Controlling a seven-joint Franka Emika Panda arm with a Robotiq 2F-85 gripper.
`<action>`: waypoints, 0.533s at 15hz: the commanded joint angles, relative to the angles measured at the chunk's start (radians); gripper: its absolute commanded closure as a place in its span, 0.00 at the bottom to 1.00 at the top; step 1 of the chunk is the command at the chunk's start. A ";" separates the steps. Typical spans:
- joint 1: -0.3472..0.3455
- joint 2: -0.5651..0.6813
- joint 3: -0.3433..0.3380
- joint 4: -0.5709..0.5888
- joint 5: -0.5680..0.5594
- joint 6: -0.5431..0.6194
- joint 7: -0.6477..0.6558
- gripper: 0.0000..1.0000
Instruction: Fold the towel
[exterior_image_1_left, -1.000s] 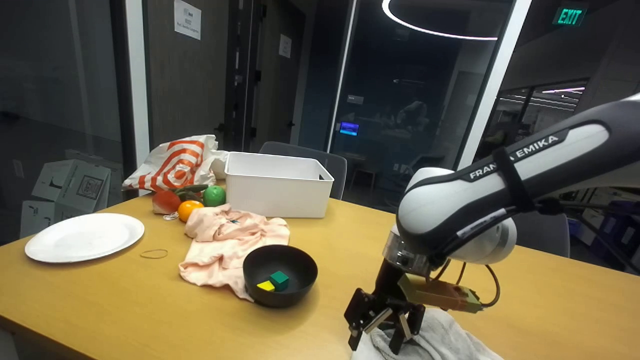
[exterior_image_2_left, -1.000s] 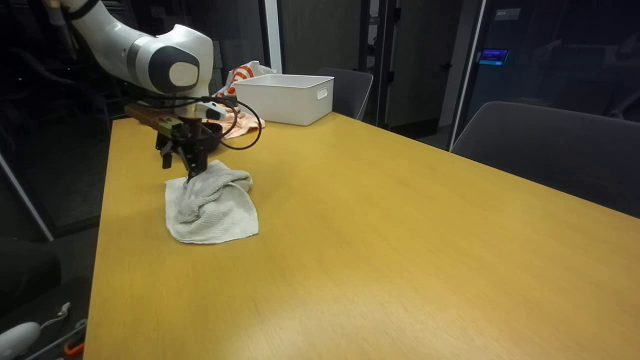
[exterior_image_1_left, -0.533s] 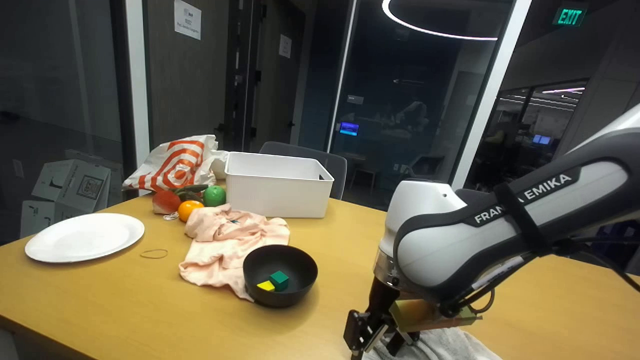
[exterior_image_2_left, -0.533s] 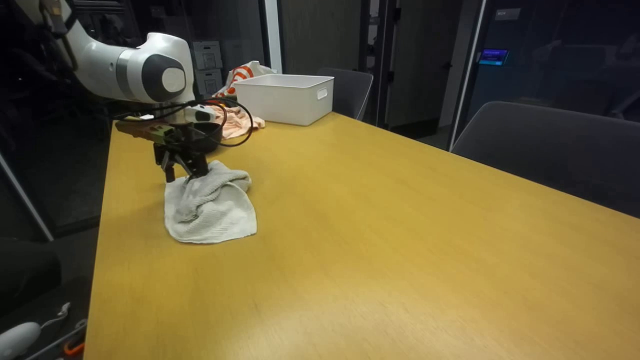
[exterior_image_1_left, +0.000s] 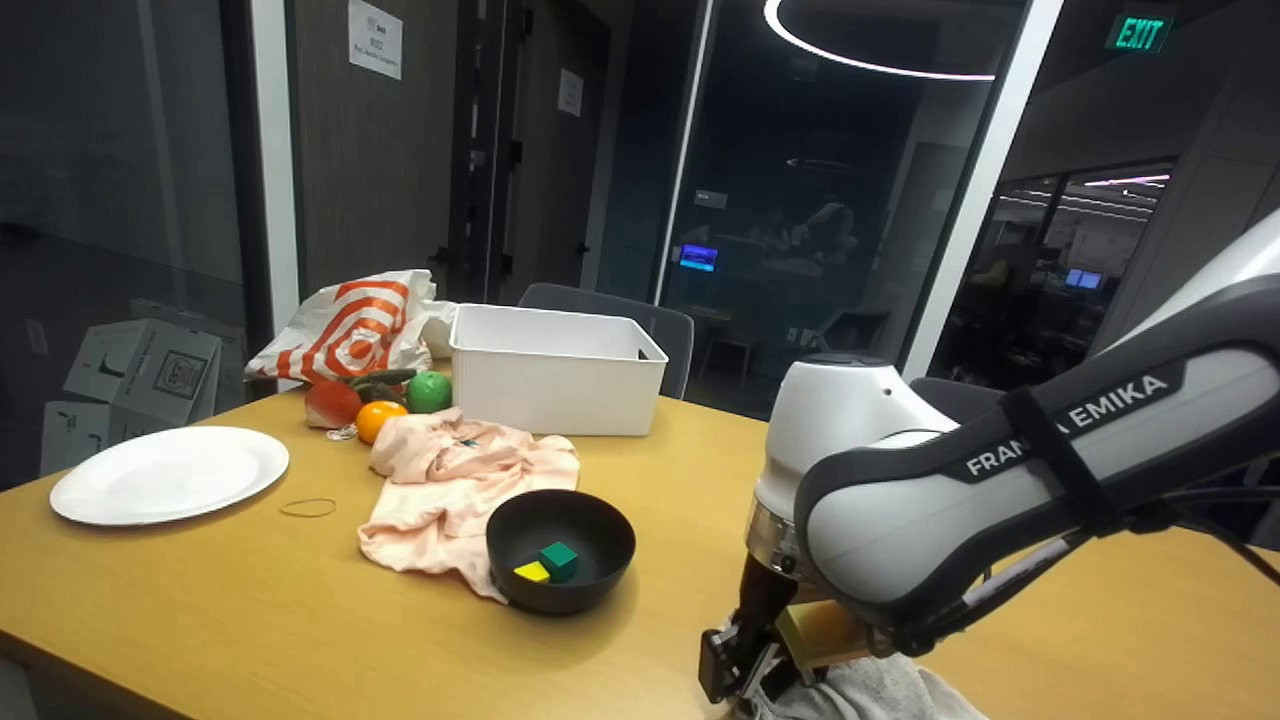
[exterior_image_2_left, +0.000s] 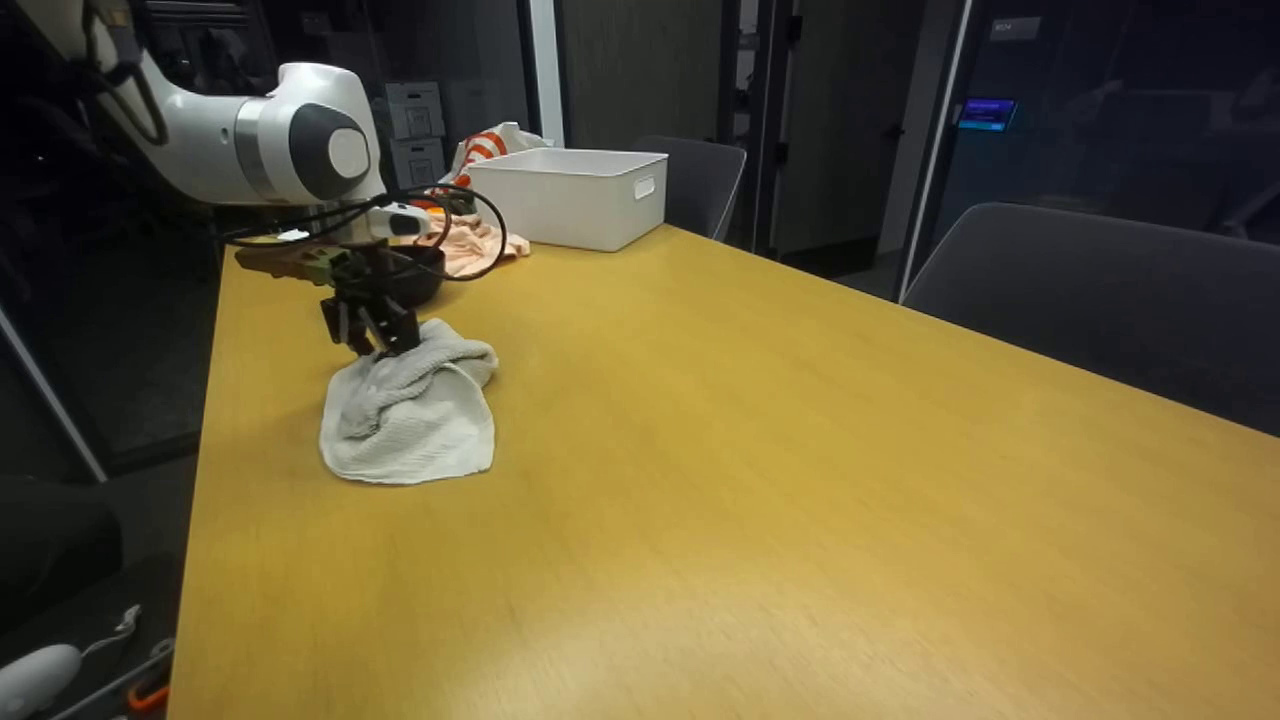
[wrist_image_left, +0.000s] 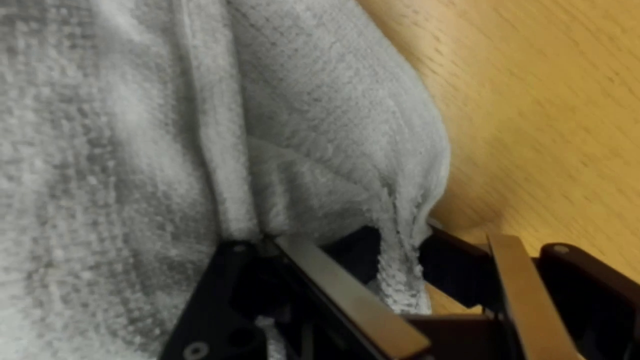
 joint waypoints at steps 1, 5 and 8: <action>0.008 -0.026 -0.018 -0.030 -0.019 0.038 0.038 0.94; -0.039 -0.058 0.008 -0.048 0.080 0.032 -0.023 0.93; -0.061 -0.099 0.004 -0.069 0.137 0.017 -0.024 0.91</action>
